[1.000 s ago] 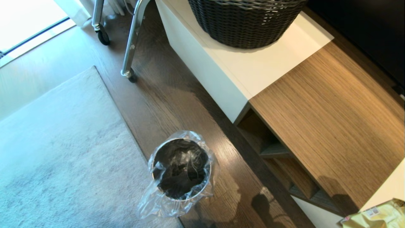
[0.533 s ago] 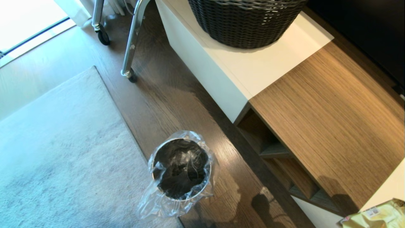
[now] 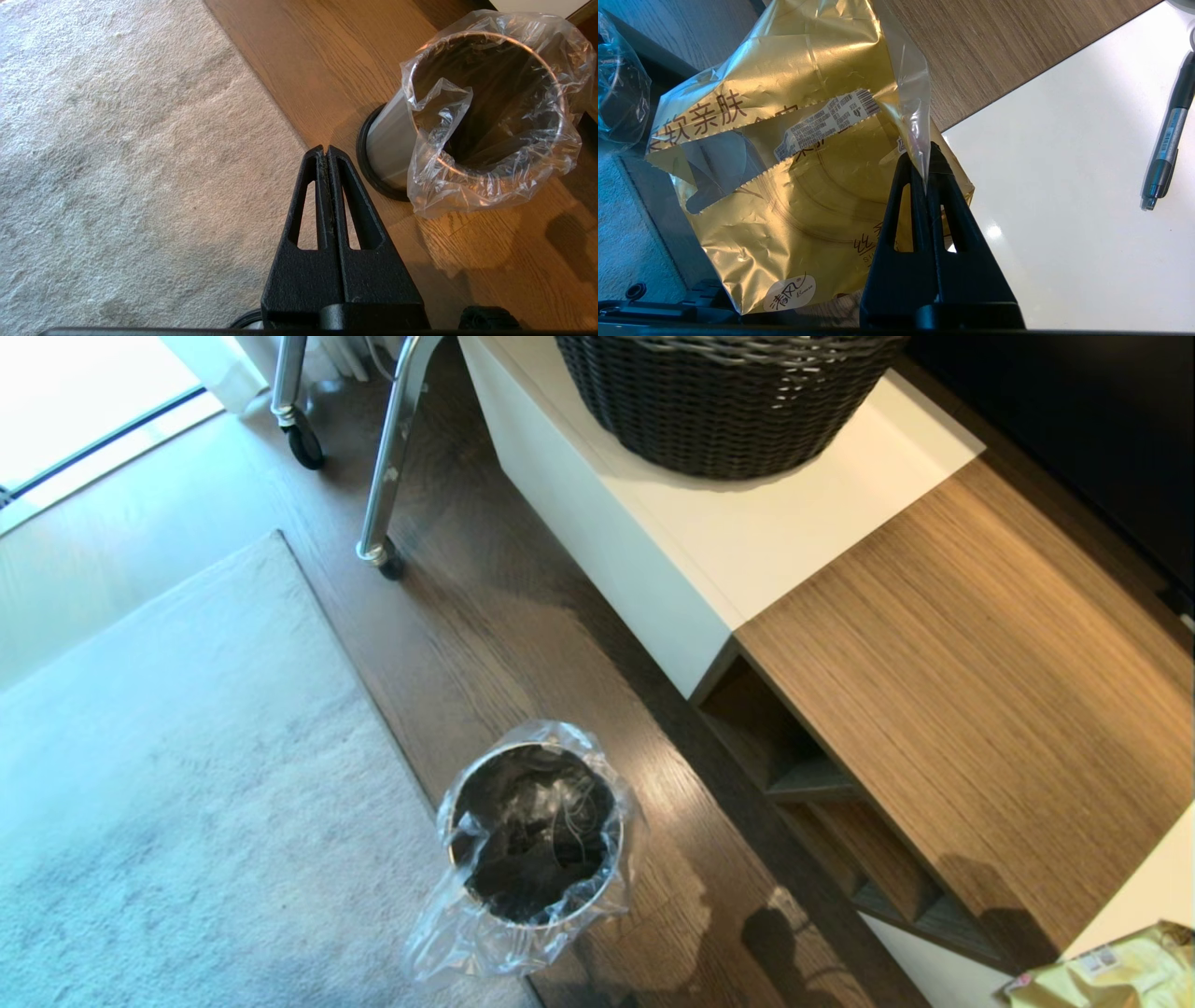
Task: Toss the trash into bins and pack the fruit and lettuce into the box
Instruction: Throw it into the trash can
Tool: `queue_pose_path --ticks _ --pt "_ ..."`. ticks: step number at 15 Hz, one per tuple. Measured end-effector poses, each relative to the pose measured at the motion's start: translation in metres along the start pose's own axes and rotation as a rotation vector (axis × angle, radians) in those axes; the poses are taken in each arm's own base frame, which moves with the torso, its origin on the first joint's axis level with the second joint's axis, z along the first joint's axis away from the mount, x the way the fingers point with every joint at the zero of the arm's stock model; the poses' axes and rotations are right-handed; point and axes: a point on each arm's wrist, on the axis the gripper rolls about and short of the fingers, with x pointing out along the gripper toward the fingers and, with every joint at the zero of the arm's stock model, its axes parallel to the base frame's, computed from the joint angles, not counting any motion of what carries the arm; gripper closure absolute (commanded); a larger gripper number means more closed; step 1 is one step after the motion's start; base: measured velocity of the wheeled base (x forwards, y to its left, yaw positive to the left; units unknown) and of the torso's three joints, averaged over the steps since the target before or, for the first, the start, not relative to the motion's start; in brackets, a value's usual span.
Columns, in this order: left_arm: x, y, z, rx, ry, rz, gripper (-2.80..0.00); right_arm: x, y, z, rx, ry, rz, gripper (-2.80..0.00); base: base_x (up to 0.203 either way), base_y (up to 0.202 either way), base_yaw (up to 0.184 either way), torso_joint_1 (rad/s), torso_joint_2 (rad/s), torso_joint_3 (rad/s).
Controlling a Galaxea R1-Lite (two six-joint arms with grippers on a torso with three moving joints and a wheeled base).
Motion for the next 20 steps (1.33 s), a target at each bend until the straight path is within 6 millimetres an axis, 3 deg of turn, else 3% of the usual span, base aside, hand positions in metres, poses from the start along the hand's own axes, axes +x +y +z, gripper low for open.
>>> queue_pose_path --ticks 20 --pt "0.0 0.0 0.0 0.001 0.0 0.0 0.0 0.0 0.0 0.0 0.0 0.0 0.001 0.0 0.0 0.0 0.0 0.0 0.0 0.0"
